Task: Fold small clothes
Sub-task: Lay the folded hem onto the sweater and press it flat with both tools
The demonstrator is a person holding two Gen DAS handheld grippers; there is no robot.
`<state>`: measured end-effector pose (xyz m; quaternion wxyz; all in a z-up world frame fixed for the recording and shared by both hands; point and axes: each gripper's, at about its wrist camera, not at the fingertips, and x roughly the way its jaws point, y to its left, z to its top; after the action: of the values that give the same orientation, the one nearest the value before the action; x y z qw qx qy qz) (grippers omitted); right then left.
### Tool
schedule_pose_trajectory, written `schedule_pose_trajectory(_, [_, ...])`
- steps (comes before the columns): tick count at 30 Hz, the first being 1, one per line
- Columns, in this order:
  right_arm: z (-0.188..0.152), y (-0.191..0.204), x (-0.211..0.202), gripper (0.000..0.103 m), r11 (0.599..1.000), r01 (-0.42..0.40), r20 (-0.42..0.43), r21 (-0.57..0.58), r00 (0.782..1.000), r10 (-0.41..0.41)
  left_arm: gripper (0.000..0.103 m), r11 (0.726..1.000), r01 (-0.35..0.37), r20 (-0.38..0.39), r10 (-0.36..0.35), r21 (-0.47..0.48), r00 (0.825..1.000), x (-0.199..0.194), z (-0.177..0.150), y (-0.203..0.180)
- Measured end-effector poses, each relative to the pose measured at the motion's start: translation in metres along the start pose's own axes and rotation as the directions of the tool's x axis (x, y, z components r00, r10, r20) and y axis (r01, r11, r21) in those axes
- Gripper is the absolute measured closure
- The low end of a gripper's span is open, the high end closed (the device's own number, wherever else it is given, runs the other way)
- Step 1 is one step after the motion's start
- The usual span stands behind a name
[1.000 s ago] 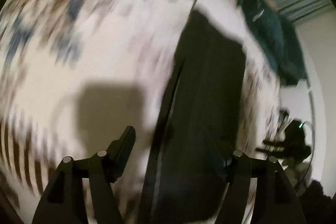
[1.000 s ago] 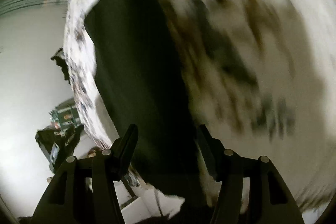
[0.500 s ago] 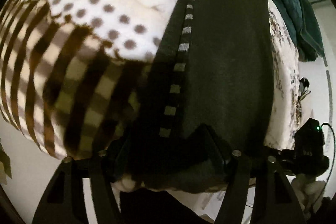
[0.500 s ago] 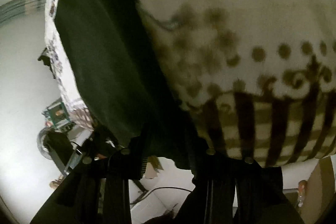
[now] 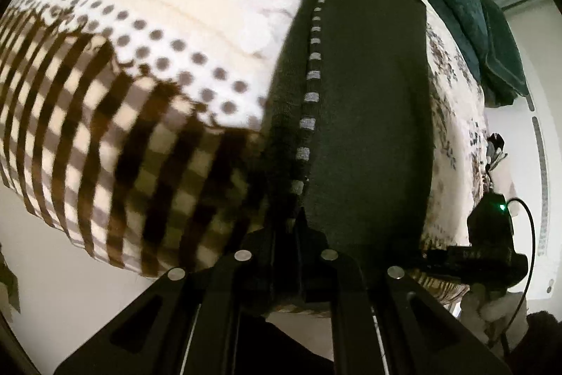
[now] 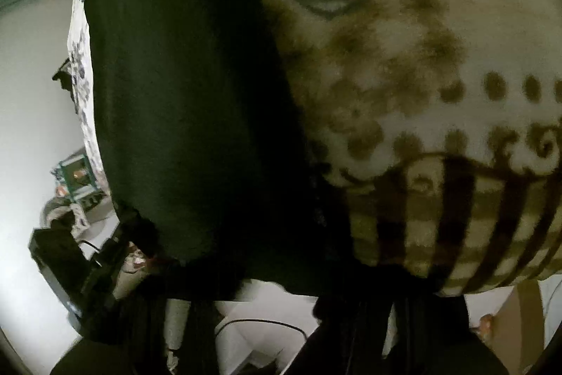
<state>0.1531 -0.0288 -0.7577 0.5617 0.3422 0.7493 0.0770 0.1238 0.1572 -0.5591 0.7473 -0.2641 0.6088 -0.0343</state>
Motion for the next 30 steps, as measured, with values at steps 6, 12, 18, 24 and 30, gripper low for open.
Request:
schedule_pose_trajectory(6, [-0.006, 0.013, 0.014, 0.09, 0.998, 0.038, -0.039, -0.047, 0.998, -0.04, 0.091, 0.995, 0.074, -0.048, -0.077, -0.063, 0.996, 0.01, 0.003, 0.015])
schedule_pose_trajectory(12, [-0.013, 0.004, 0.018, 0.078, 0.999, -0.035, -0.071, 0.038, 0.997, 0.037, 0.079, 0.987, 0.051, -0.051, -0.059, -0.152, 0.997, -0.009, -0.01, 0.033])
schedule_pose_trajectory(18, [-0.024, 0.008, 0.033, 0.078, 0.999, -0.037, -0.097, 0.04, 0.994, 0.04, 0.079, 0.986, 0.038, -0.1, -0.054, -0.161, 0.994, 0.002, -0.028, 0.026])
schedule_pose_trajectory(24, [-0.025, 0.015, 0.037, 0.078, 0.999, -0.024, -0.096, 0.022, 0.995, 0.026, 0.079, 0.967, -0.203, -0.065, 0.195, -0.152, 0.979, 0.004, -0.03, 0.027])
schedule_pose_trajectory(30, [-0.025, 0.02, 0.039, 0.078, 1.0, -0.026, -0.095, 0.014, 0.995, 0.027, 0.072, 0.973, -0.085, 0.013, 0.09, -0.216, 0.996, -0.024, -0.033, 0.042])
